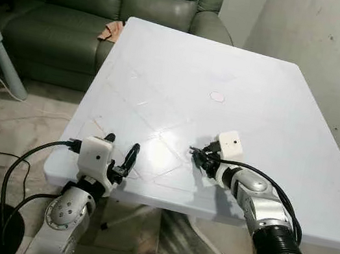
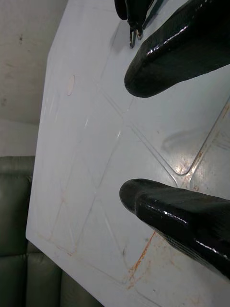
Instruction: Hang keys on a hook
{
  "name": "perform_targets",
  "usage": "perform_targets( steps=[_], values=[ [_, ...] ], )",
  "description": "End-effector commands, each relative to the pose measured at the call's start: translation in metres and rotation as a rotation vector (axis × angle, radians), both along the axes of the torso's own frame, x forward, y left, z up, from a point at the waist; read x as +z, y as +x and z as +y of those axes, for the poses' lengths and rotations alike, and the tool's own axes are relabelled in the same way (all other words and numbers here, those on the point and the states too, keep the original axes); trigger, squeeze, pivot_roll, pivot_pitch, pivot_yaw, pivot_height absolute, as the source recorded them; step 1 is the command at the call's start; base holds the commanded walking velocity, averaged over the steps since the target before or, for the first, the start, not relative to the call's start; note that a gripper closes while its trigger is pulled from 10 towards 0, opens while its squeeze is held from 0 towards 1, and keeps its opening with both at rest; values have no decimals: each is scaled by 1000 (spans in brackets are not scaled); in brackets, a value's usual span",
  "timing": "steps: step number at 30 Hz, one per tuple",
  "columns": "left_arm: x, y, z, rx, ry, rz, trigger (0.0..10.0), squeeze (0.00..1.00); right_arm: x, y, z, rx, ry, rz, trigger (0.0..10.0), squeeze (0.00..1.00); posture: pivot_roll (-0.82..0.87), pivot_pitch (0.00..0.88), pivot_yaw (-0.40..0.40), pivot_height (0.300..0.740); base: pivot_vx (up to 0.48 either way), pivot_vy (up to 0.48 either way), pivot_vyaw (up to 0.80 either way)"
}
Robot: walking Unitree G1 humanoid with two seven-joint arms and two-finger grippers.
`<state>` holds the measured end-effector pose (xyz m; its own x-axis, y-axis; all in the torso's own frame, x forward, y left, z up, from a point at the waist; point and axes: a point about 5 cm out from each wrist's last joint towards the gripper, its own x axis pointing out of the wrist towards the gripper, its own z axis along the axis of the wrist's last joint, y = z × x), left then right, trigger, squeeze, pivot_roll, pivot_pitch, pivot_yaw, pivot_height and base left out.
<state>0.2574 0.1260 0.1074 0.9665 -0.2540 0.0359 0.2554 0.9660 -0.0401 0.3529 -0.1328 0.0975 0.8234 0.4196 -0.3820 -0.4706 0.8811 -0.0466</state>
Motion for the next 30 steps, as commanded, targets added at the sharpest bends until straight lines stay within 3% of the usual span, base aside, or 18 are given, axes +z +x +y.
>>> perform_targets(
  steps=[1, 30],
  values=[
    [4, 0, -1, 2, -10, -9, 10000, 0, 3, 3, -3, -18, -5, -10, 0, 0, -26, 85, -112, 740, 0, 0, 0],
    [3, -1, -1, 4, -18, -3, 10000, 0, 8, 4, 1, -16, 41, -39, 0, 0, -20, 72, -115, 740, 0, 0, 0]
  ],
)
